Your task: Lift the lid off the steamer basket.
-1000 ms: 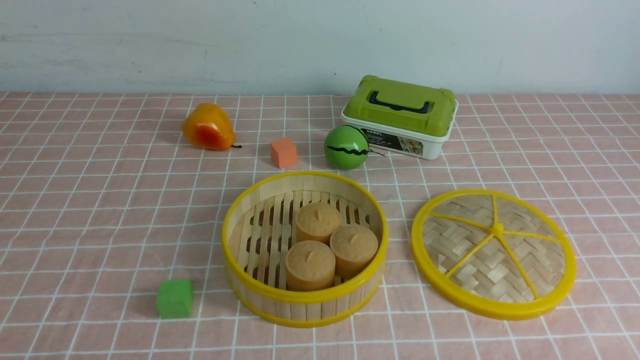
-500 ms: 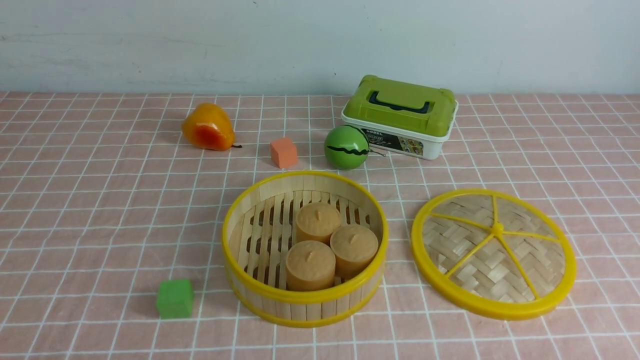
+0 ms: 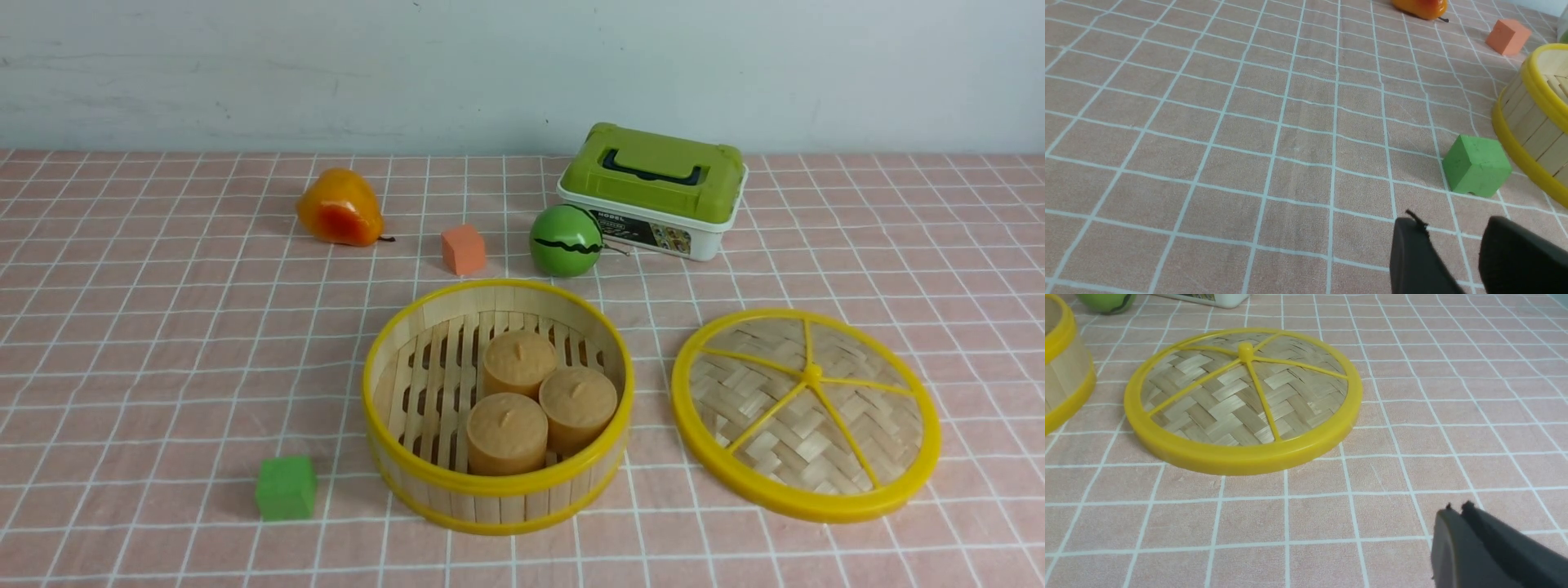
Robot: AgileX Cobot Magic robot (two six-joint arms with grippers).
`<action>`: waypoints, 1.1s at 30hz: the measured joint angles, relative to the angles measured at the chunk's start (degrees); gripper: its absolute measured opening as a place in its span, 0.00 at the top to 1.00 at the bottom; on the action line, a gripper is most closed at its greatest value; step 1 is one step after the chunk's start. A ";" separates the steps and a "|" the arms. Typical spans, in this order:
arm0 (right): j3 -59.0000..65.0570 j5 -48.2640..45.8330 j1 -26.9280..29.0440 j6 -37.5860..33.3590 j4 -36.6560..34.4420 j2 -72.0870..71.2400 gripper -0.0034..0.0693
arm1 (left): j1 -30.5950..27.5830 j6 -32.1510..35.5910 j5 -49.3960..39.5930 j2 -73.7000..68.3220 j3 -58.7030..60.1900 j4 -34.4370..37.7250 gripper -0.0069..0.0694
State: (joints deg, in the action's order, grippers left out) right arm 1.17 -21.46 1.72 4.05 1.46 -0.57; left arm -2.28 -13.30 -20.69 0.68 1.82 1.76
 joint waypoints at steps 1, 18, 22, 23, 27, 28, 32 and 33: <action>0.00 0.00 0.00 0.00 0.00 0.00 0.96 | 0.00 0.00 0.00 0.00 0.00 0.00 0.60; 0.00 -0.05 0.00 0.00 0.00 0.00 0.96 | 0.00 0.00 0.00 0.00 0.00 0.00 0.60; 0.00 -0.05 0.00 0.00 0.00 0.00 0.95 | 0.00 0.00 0.00 0.00 0.00 0.00 0.60; 0.00 -0.05 0.00 0.00 0.00 0.00 0.95 | 0.00 0.00 0.00 0.00 0.00 0.00 0.60; 0.00 -0.05 0.00 0.00 0.00 0.00 0.94 | 0.00 0.00 0.00 0.00 0.00 0.00 0.60; 0.00 -0.05 0.00 0.00 0.00 0.00 0.94 | 0.00 0.00 0.00 0.00 0.00 0.00 0.60; 0.00 -0.05 0.00 0.00 0.00 0.00 0.93 | 0.00 0.00 0.00 0.00 0.00 0.00 0.60; 0.00 -0.05 0.00 0.00 0.00 0.00 0.93 | 0.00 0.00 0.00 0.00 0.00 0.00 0.60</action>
State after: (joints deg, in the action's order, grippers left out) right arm 1.17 -21.51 1.72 4.05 1.46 -0.57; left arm -2.28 -13.30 -20.69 0.68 1.82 1.76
